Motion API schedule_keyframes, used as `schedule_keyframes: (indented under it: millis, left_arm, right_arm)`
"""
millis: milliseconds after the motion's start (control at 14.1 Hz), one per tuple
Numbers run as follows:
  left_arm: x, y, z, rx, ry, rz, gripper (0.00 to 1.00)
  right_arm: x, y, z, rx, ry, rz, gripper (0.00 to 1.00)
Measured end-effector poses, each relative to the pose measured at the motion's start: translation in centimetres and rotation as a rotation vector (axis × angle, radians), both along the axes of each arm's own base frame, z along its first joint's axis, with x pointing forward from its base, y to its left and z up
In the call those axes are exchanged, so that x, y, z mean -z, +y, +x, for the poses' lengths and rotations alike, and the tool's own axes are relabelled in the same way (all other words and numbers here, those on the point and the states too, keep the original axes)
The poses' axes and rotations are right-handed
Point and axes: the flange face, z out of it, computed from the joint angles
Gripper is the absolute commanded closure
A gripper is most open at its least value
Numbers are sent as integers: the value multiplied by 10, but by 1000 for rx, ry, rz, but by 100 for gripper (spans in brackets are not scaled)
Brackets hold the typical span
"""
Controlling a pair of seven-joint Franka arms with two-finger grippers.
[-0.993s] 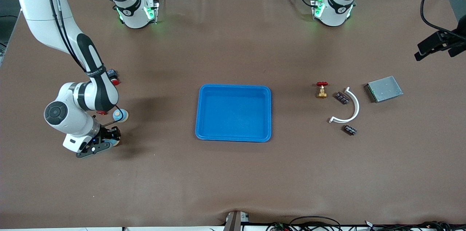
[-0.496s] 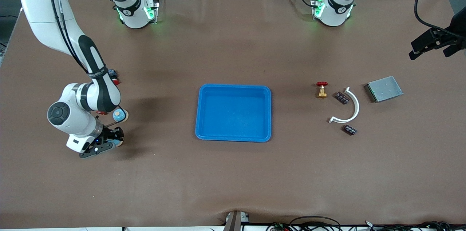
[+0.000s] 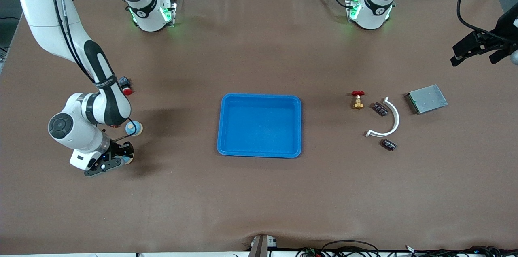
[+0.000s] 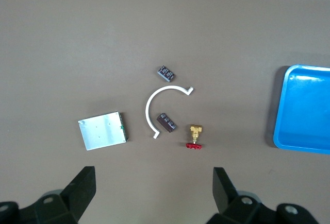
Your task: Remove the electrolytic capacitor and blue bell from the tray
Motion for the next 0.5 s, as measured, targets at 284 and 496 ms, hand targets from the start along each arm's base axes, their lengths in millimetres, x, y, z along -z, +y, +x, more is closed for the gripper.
schedule_keyframes:
  millis: [284,496]
  left_arm:
    - [4,-3,1,6,7,0,0]
    - [7,-7,4,12,8,0,0]
  right_arm:
    - [2,0,0,-1,-2,0,33]
    - [2,2,0,-2,-2,1,0]
